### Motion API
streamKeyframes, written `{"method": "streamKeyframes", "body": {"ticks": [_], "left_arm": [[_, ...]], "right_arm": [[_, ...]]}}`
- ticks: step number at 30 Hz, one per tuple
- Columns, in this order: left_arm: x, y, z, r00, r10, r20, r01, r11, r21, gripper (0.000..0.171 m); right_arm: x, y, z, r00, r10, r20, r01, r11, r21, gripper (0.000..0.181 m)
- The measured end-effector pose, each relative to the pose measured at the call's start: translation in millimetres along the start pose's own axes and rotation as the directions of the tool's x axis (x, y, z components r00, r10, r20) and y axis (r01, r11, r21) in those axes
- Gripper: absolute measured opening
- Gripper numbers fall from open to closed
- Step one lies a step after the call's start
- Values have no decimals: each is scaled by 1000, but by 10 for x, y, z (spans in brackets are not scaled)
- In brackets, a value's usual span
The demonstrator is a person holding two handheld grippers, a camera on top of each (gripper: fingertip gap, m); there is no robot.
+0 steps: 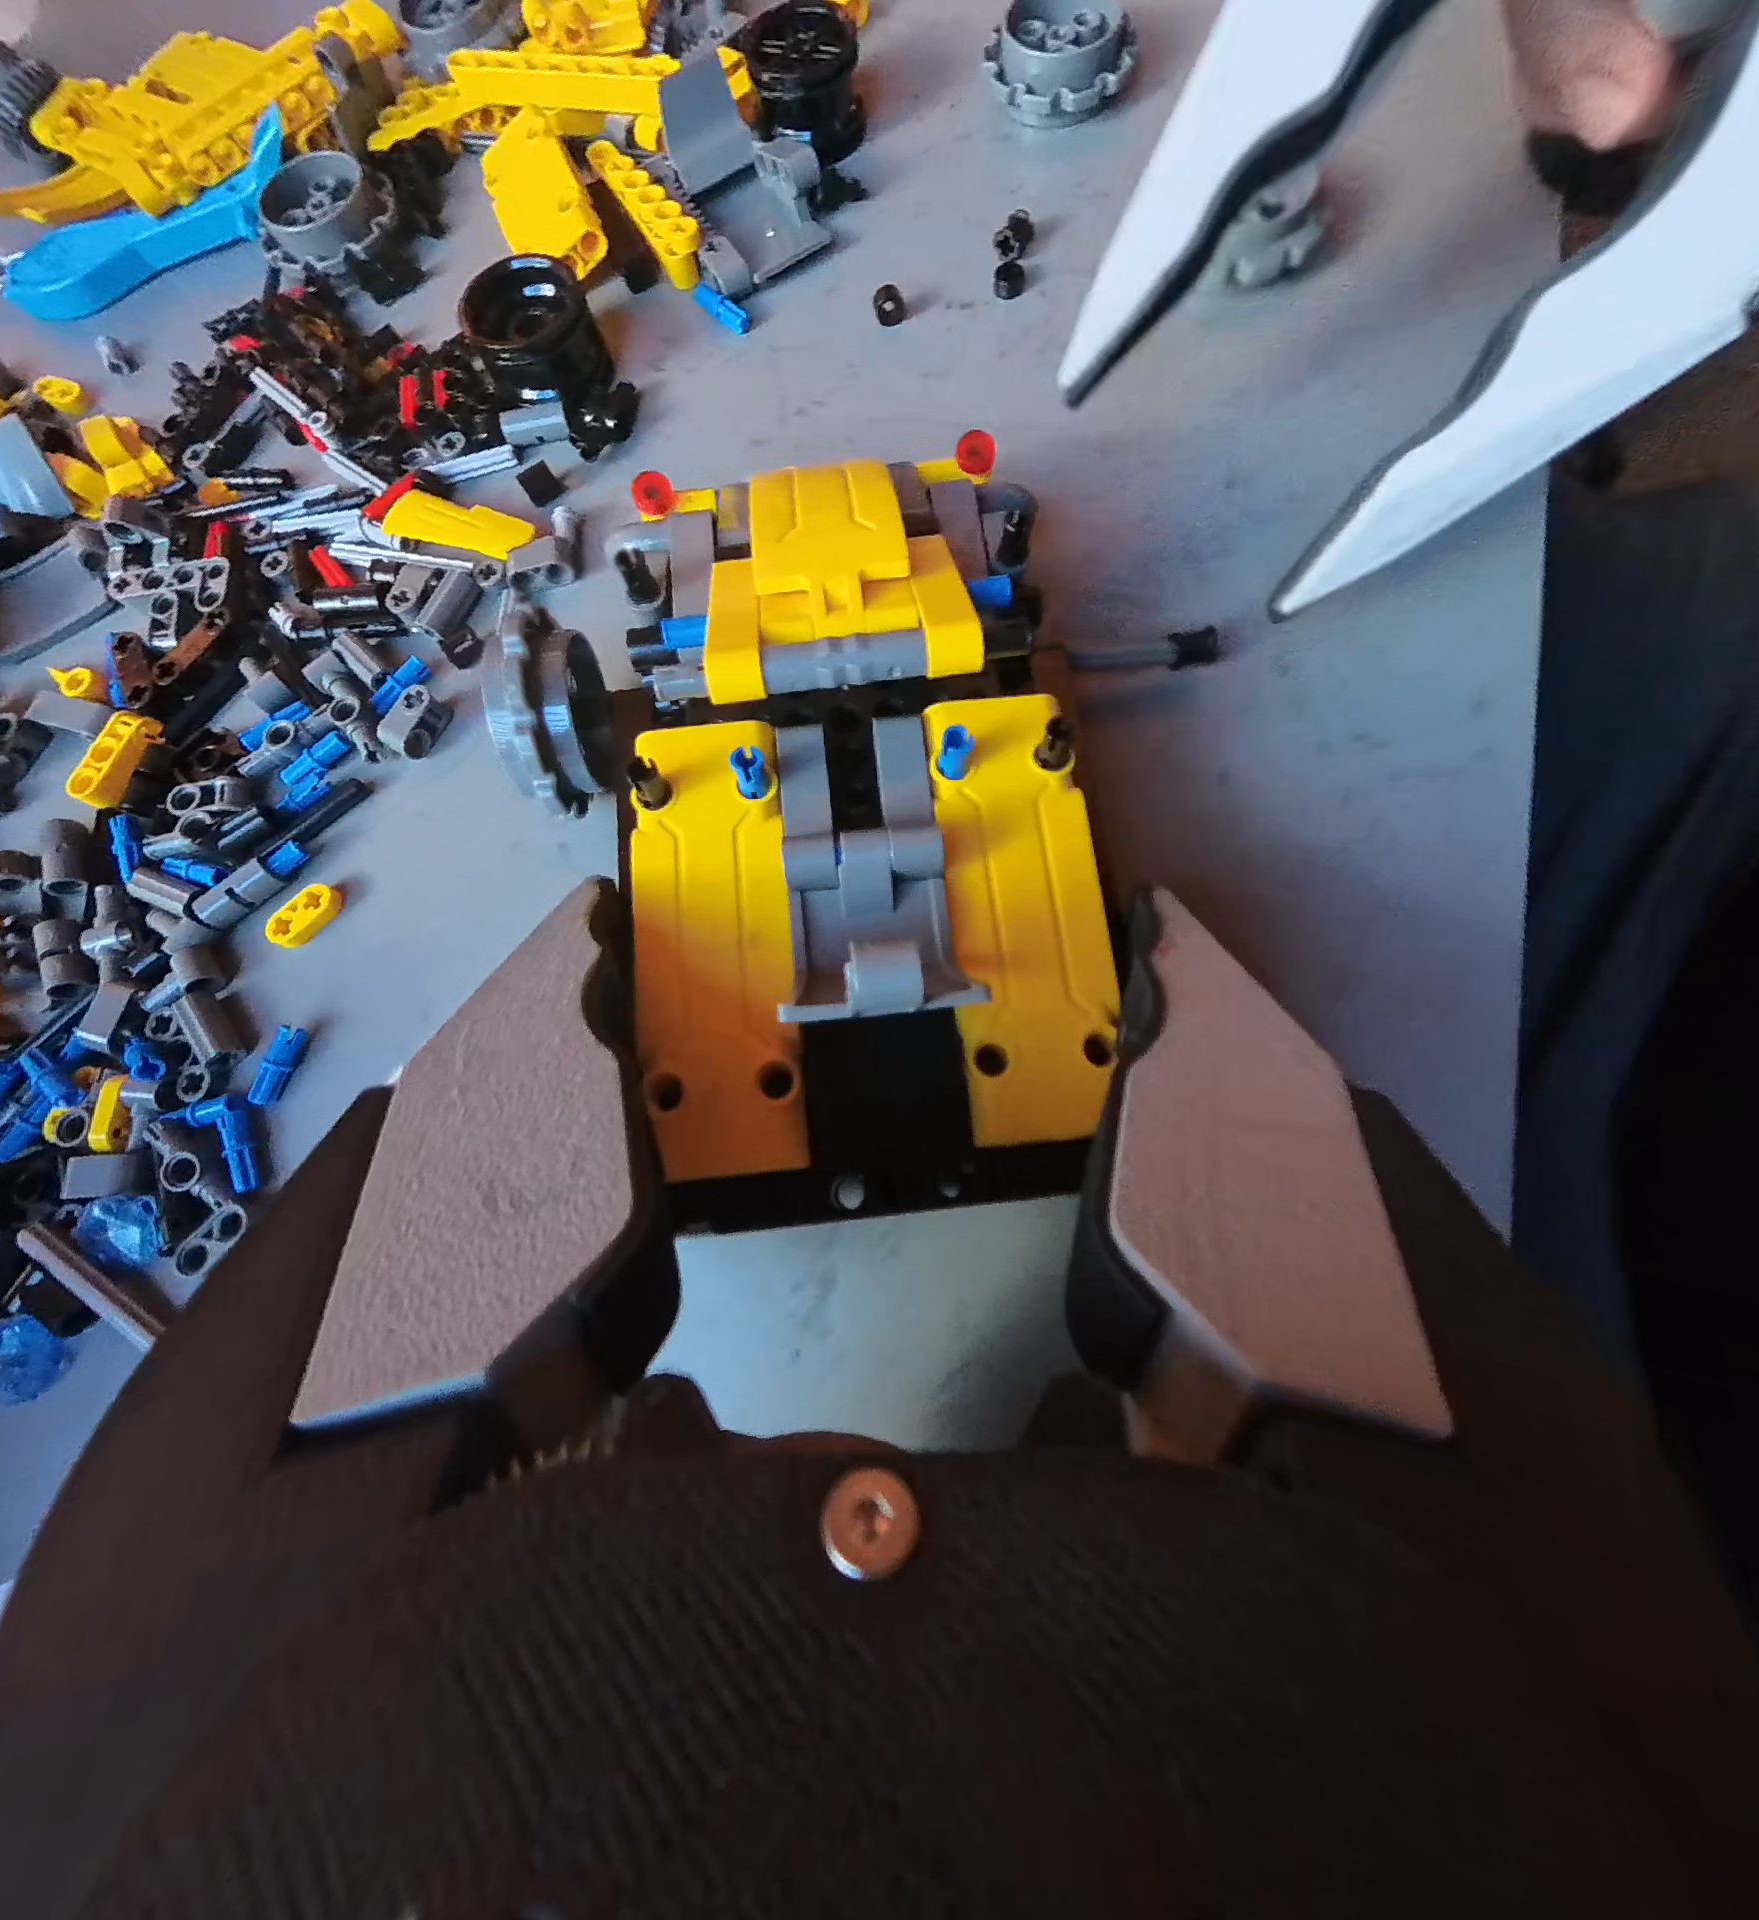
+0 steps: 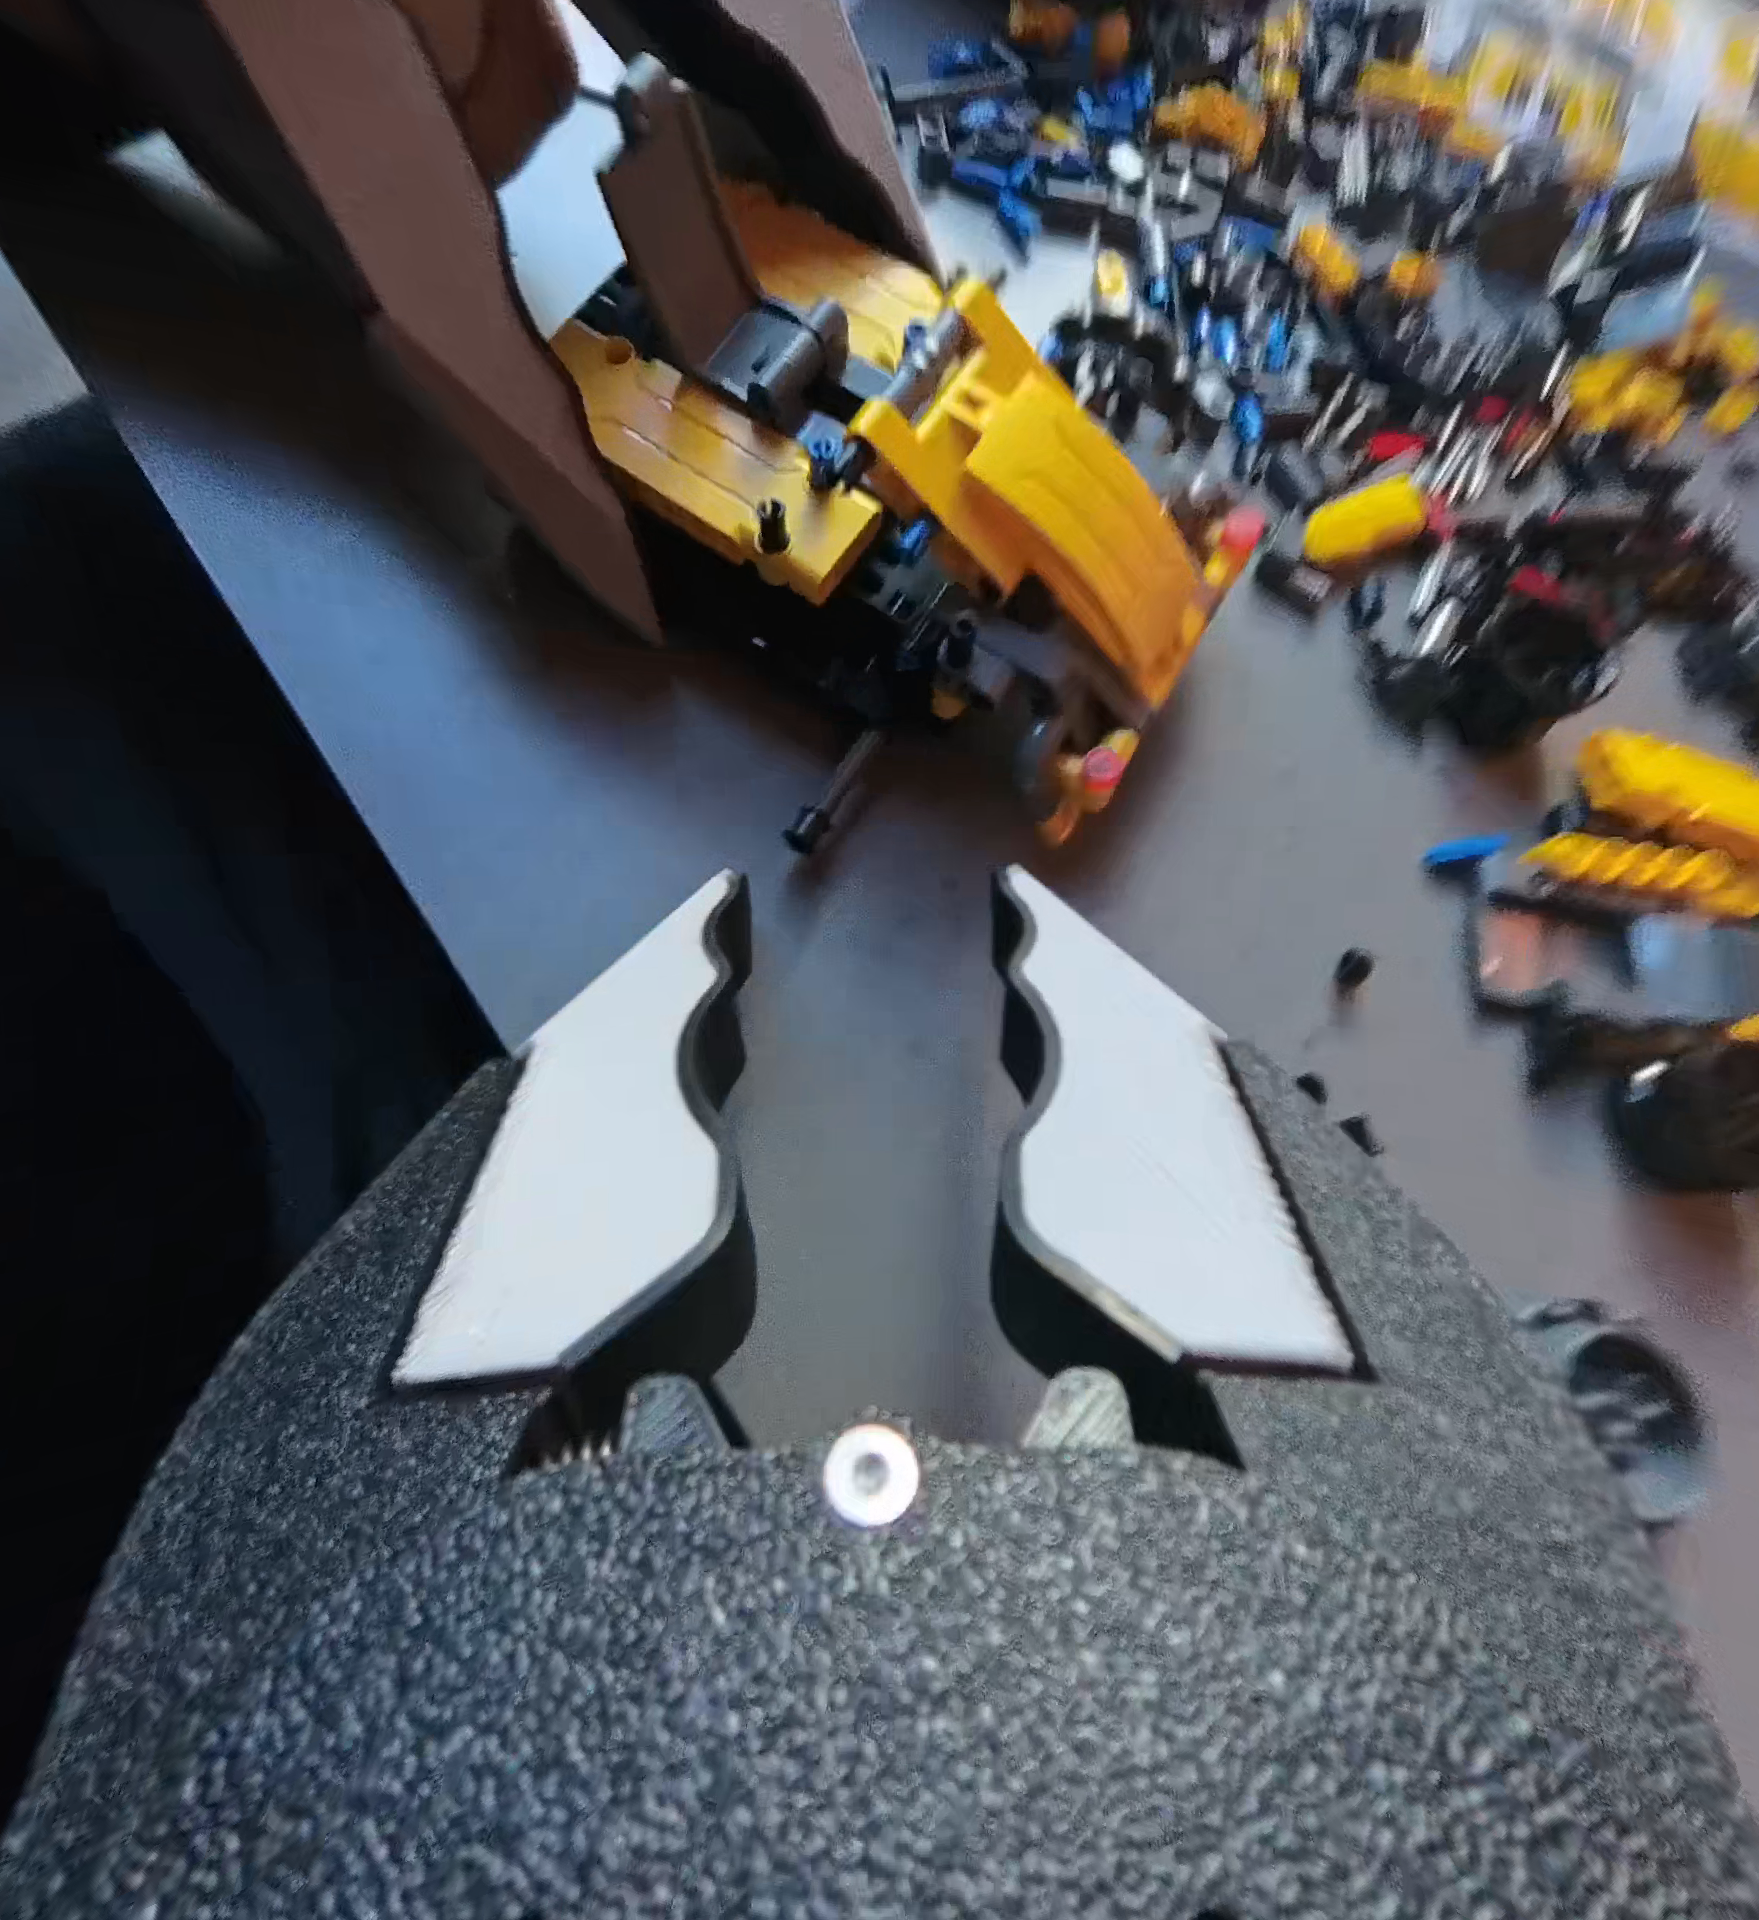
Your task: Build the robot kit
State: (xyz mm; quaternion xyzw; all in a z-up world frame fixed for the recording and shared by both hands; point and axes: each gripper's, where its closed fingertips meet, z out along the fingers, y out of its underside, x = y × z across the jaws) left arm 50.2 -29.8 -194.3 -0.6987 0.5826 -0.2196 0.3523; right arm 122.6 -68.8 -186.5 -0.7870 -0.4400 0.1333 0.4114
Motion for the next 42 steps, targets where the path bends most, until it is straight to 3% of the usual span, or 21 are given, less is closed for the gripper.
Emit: {"method": "streamKeyframes", "body": {"ticks": [4, 8, 11, 15, 25, 34, 42], "left_arm": [[18, 9, -12, 999, 24, -28, -24, 1000, 4, 93], [38, 19, -25, 997, 48, -54, -48, 999, 9, 93], [42, 20, -28, 997, 53, -60, -52, 999, 10, 93], [43, 21, -28, 997, 55, -63, -54, 998, 11, 93], [61, 27, -32, 995, 69, -73, -69, 998, 7, 93], [60, 28, -33, 996, 65, -63, -64, 998, 7, 93], [61, 27, -34, 995, 68, -68, -67, 998, 12, 93]], "right_arm": [[-1, -84, 45, 937, -348, -36, 348, 938, -9, 62], [-44, -151, 116, 875, -484, -5, 484, 875, 19, 63], [-1, -185, 141, 860, -510, 24, 509, 860, 19, 73], [-28, -205, 178, 847, -526, 76, 525, 850, 36, 74], [-1, -201, 251, 881, -424, 208, 429, 903, 26, 89], [7, -215, 252, 883, -388, 265, 402, 916, 3, 89], [15, -196, 256, 854, -452, 257, 456, 889, 48, 88]]}}
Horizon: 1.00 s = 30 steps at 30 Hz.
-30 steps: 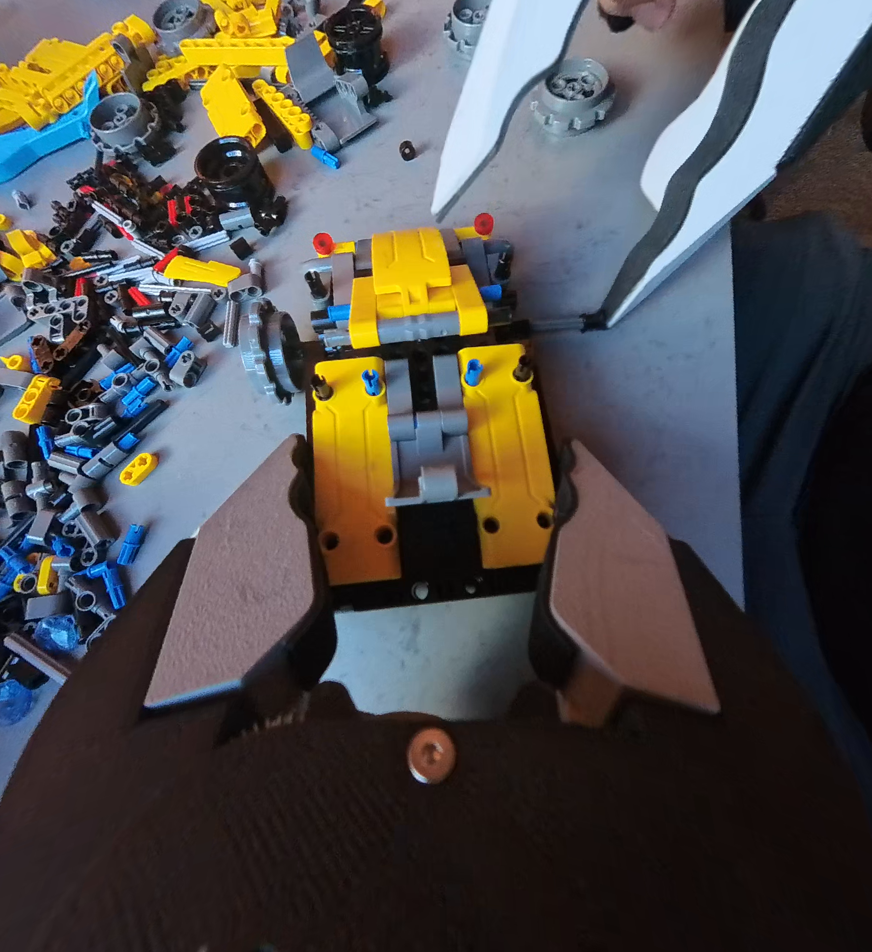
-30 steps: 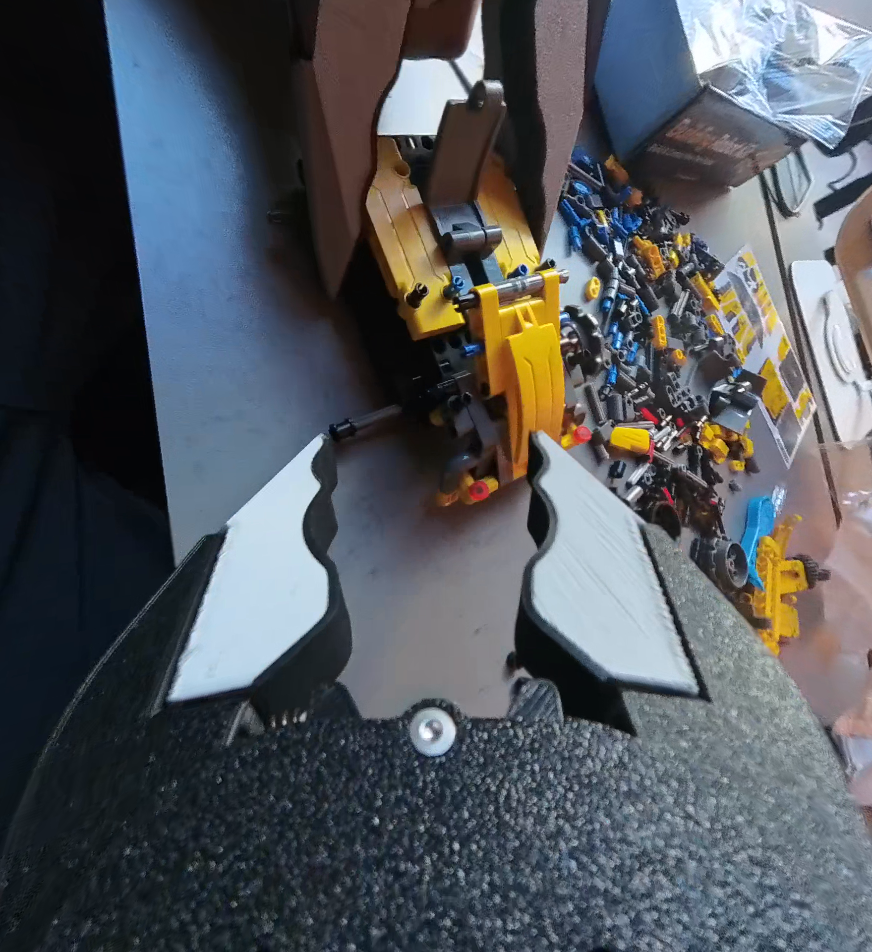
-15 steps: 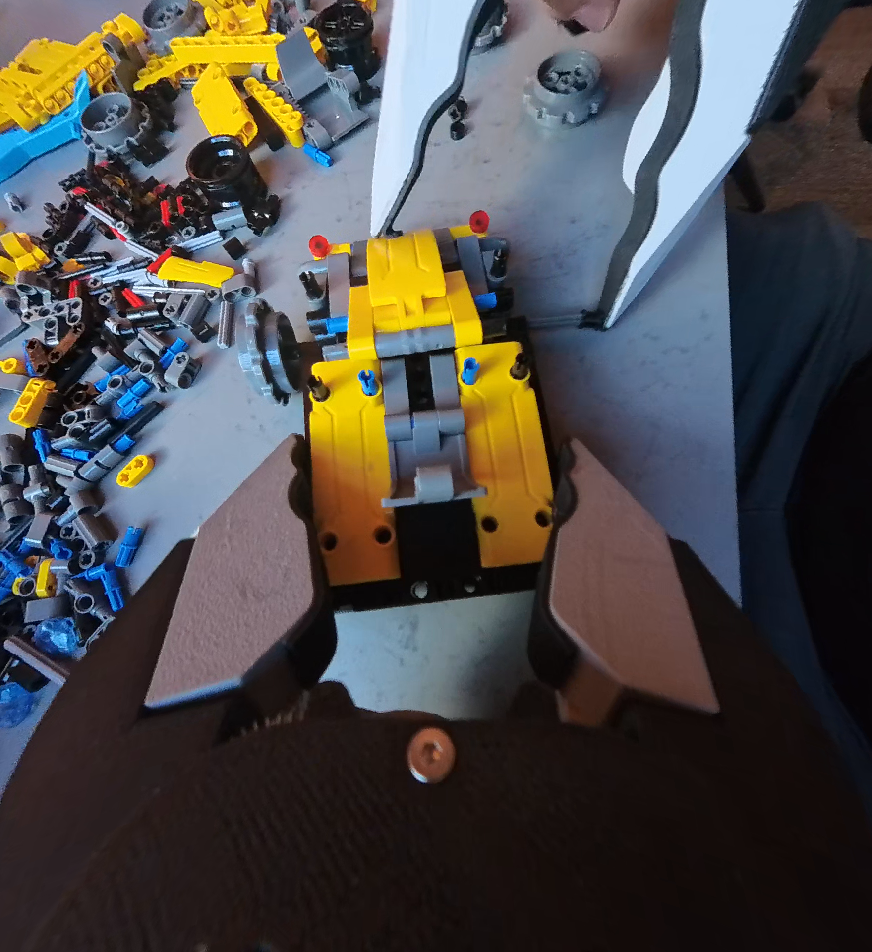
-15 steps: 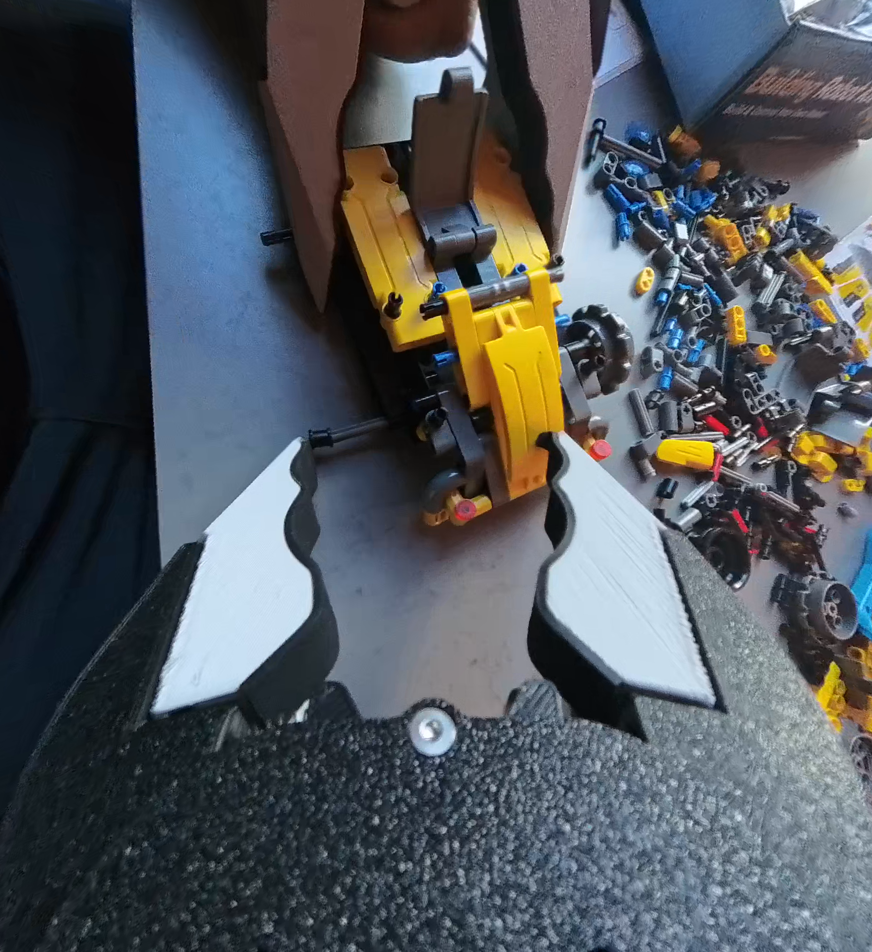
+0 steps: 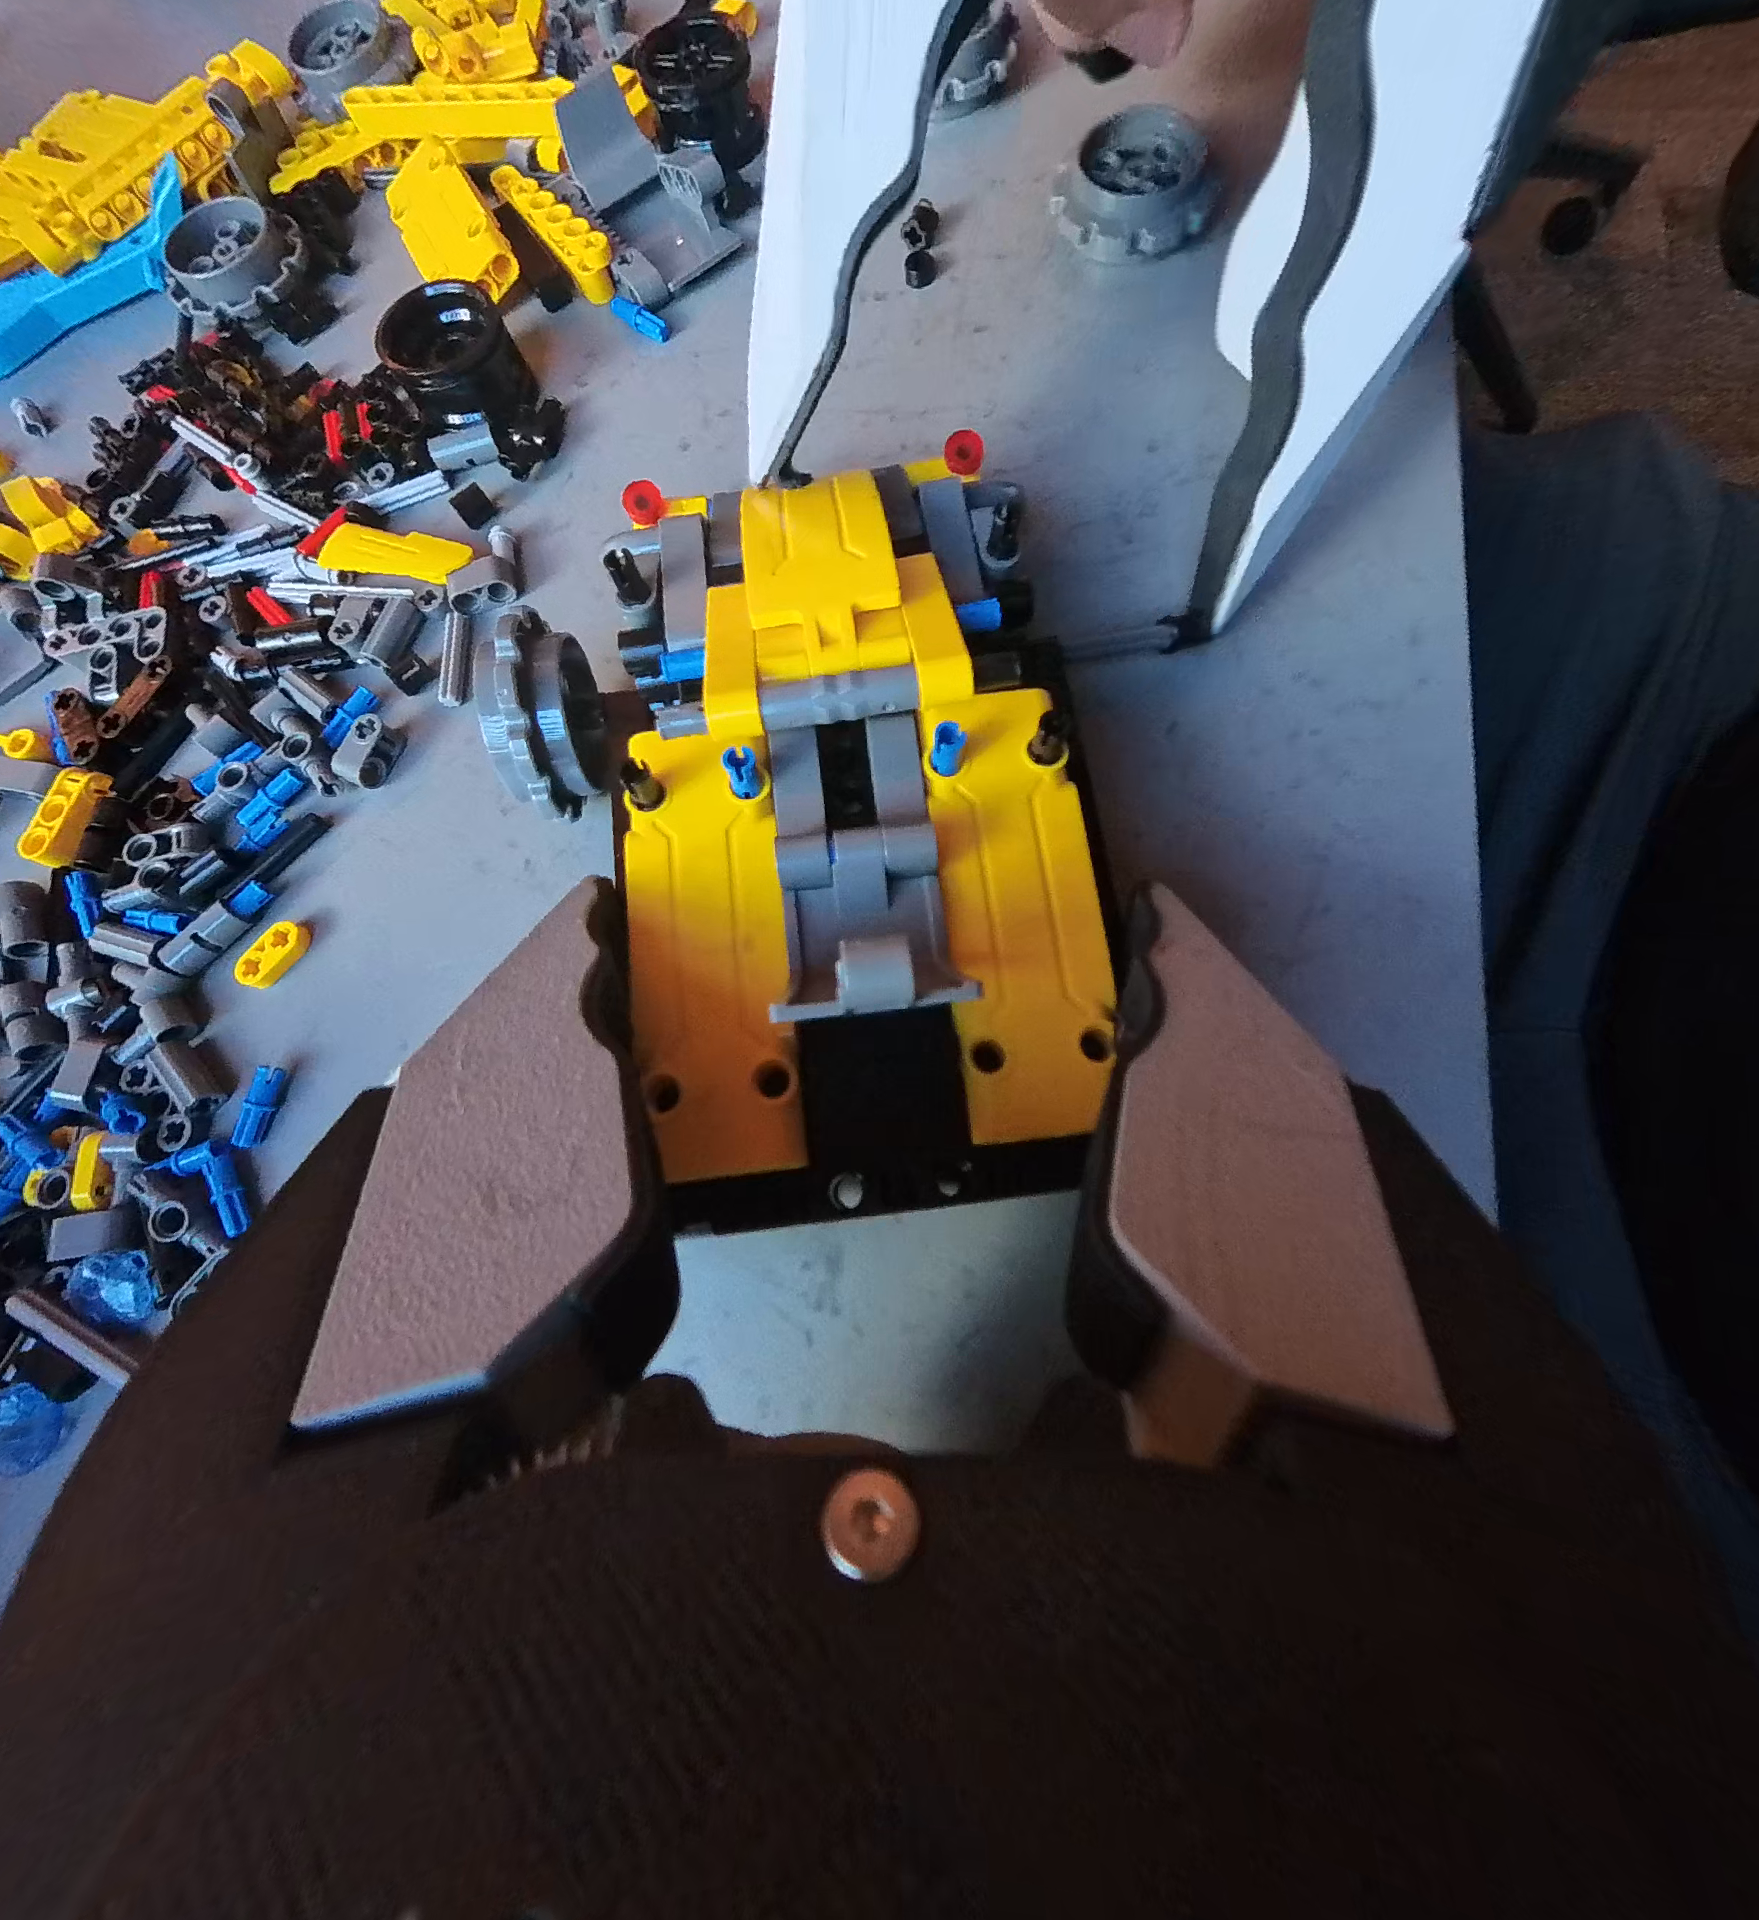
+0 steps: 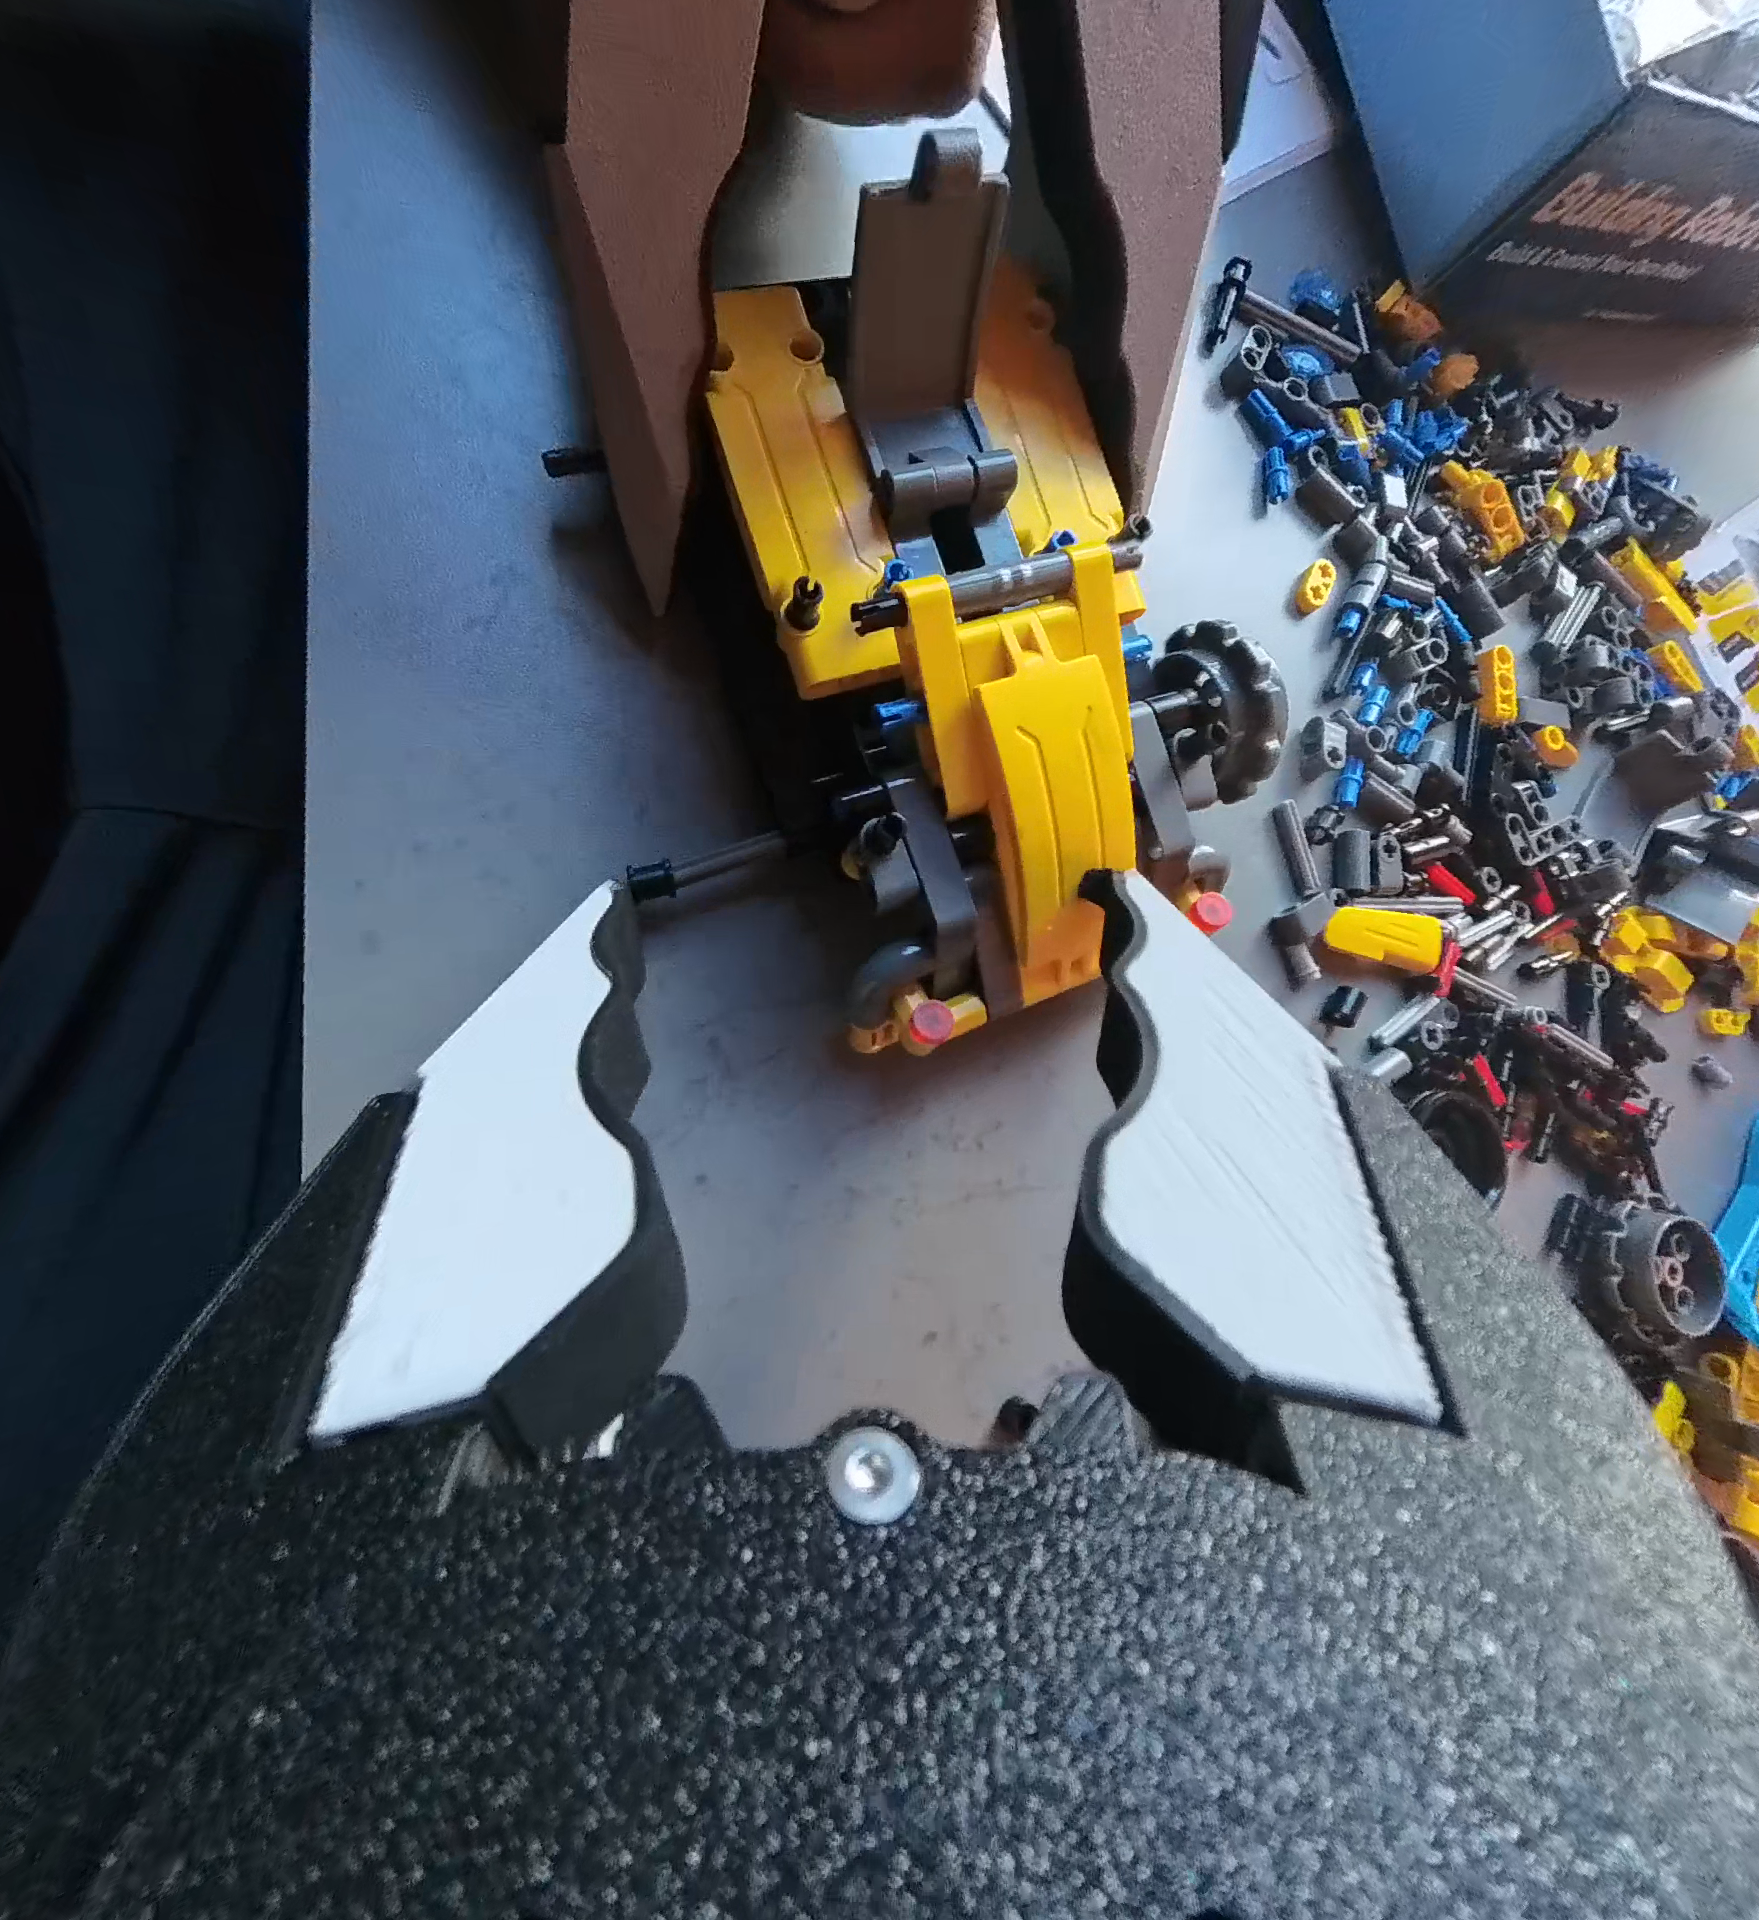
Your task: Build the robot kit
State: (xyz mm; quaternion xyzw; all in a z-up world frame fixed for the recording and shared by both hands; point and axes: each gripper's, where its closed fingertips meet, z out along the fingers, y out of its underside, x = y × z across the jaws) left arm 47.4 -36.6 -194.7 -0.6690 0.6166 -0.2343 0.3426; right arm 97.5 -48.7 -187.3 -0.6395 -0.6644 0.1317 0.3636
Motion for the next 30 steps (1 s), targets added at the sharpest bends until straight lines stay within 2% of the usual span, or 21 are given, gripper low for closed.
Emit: {"method": "streamKeyframes", "body": {"ticks": [5, 13, 17, 28, 30], "left_arm": [[-2, 0, 1, 1000, -3, 1, 3, 1000, 0, 93], [-4, -4, 6, 1000, -9, 6, 9, 1000, -1, 93], [-1, -3, 5, 1000, -6, 5, 6, 1000, 1, 93], [3, -2, 8, 1000, -7, 9, 7, 1000, -5, 93], [3, -3, 7, 1000, -9, 10, 9, 1000, -4, 93]], "right_arm": [[10, 3, -16, 1000, -4, 29, 3, 1000, 12, 86], [2, -5, 9, 998, 41, -45, -40, 999, 20, 92], [-1, -2, -1, 997, 71, -27, -70, 997, 34, 90], [22, 1, 1, 1000, 26, 9, -26, 999, 29, 88], [40, 1, 6, 1000, 15, 3, -15, 999, 33, 82]]}}
